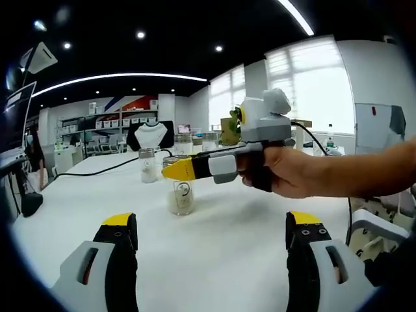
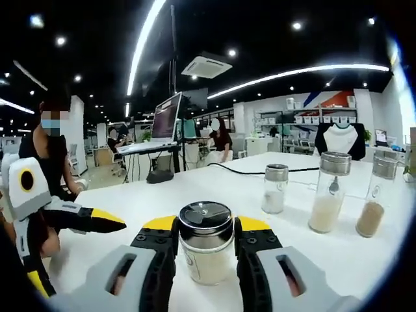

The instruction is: Rotate the seasoning bottle until the label or dispensing opening points toward the visible target arrow and the bottle remains upright within the marked orientation range

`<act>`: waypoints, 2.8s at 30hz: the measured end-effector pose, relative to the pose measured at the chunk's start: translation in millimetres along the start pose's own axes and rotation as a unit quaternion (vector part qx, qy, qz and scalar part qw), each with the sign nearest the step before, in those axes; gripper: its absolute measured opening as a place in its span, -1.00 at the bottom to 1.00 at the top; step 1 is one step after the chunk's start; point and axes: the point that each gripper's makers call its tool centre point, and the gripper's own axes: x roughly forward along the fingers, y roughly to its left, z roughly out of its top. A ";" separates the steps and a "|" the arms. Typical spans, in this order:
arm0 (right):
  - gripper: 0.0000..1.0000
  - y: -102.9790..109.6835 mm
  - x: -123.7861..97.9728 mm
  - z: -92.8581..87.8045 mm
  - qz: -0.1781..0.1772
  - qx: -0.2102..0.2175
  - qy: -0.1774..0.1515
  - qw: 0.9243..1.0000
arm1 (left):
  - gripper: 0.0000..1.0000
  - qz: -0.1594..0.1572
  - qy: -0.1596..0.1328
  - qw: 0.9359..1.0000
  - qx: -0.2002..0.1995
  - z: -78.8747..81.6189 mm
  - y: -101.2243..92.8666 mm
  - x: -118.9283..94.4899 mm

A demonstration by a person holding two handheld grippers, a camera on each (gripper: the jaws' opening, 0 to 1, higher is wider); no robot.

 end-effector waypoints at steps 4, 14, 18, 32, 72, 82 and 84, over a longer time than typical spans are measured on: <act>-0.38 1.1 -0.8 -0.5 0.016 -0.011 -0.001 1.000 | 1.00 0.000 0.002 1.000 -0.001 -1.1 0.5 -0.1; -0.21 7.0 -1.8 17.4 0.028 -0.002 -0.008 1.000 | 1.00 0.002 -0.001 1.000 -0.003 -0.7 5.0 -1.3; -0.25 8.5 0.4 31.9 0.027 -0.037 0.002 0.999 | 1.00 0.002 0.001 1.000 -0.004 -2.0 5.5 -0.9; -0.28 -25.0 21.4 38.4 -0.008 -0.063 0.034 0.997 | 1.00 0.006 -0.004 1.000 -0.008 0.2 11.2 -4.1; -0.30 -128.3 95.1 15.0 -0.114 -0.044 0.086 0.989 | 1.00 -0.028 0.018 0.999 0.004 -9.4 -24.9 13.2; -0.36 -134.9 114.7 15.6 -0.123 -0.037 0.070 0.989 | 1.00 -0.030 0.018 0.999 -0.001 -12.6 -23.7 16.6; -0.36 -139.7 121.3 17.3 -0.122 -0.040 0.064 0.990 | 1.00 -0.028 0.016 0.999 -0.003 -12.0 -22.0 16.4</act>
